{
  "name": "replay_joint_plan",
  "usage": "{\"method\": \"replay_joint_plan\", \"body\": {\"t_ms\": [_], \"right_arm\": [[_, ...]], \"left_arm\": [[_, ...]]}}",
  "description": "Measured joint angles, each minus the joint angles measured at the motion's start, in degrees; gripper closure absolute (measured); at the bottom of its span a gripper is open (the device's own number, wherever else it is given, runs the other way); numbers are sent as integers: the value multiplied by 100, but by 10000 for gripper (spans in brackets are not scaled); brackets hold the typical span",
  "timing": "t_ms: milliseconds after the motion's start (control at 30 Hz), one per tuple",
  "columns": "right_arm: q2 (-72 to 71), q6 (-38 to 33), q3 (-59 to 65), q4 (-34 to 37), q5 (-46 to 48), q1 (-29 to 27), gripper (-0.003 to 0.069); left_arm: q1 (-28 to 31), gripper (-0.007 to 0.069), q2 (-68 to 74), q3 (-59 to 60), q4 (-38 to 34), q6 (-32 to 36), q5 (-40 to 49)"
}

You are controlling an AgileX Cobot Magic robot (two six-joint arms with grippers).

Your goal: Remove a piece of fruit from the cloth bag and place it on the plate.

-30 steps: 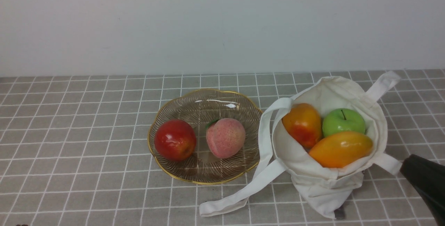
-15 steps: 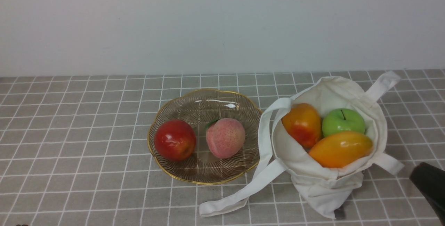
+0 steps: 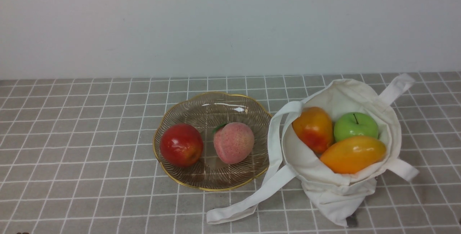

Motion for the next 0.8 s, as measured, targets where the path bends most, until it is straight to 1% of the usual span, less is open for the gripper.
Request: {"method": "replay_joint_plan", "body": {"t_ms": [33, 100, 167, 333, 800], "right_arm": [[-112, 5, 19, 5, 183, -55, 673], [-143, 12, 19, 19, 251, -134, 673], [-143, 16, 14, 36, 275, -282, 673], [-143, 16, 9, 49, 309, -453, 673], [-143, 16, 9, 69, 314, -461, 673]], "left_arm": [[0, 633, 0, 0, 0, 0, 0], [0, 633, 0, 0, 0, 0, 0], [0, 633, 0, 0, 0, 0, 0], [0, 633, 0, 0, 0, 0, 0], [0, 633, 0, 0, 0, 0, 0]]}}
